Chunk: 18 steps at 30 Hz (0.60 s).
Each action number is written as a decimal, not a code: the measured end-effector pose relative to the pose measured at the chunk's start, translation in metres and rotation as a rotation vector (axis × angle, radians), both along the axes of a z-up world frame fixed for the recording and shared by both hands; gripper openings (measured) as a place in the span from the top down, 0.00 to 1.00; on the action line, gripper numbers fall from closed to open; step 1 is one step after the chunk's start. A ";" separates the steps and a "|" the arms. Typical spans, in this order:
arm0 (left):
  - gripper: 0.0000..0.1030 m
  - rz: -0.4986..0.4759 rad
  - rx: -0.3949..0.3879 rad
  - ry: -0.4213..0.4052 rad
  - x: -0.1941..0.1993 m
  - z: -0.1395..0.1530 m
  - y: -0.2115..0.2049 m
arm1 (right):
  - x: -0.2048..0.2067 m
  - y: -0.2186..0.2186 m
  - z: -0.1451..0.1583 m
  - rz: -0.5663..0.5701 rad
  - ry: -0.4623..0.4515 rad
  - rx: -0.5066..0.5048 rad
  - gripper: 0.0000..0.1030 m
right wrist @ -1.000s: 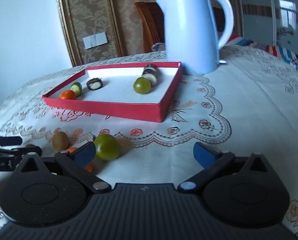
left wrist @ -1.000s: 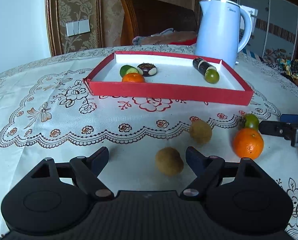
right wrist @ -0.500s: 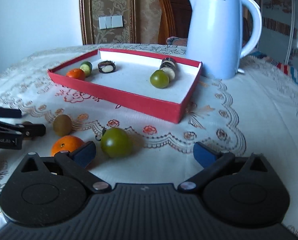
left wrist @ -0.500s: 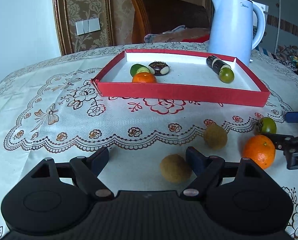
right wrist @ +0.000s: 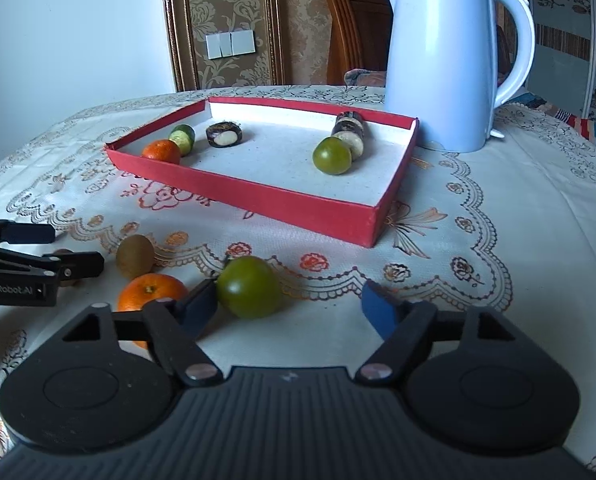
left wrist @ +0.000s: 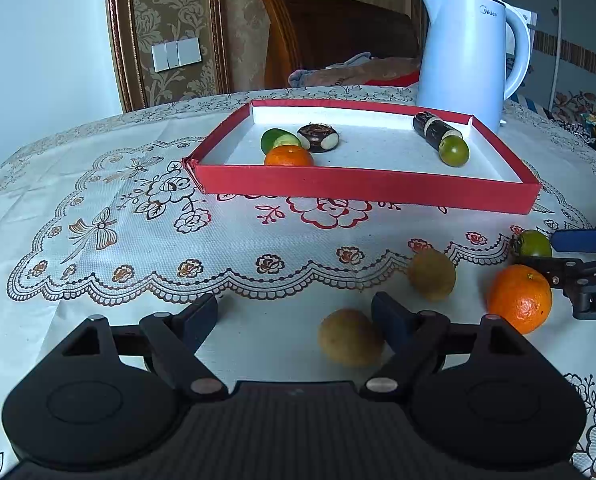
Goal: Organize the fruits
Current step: 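Position the left gripper over a kiwi and the right over a green tomato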
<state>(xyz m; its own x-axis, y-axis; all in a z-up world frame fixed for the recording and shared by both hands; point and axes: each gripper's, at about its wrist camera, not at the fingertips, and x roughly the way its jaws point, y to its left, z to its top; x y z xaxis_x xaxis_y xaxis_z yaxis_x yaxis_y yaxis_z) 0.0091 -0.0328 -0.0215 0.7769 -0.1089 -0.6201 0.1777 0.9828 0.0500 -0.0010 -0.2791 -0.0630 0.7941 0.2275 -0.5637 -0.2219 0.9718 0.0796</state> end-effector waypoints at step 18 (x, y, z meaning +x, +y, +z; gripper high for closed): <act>0.23 -0.014 0.001 -0.013 -0.002 0.001 -0.001 | -0.001 0.003 0.001 0.020 -0.009 0.019 0.51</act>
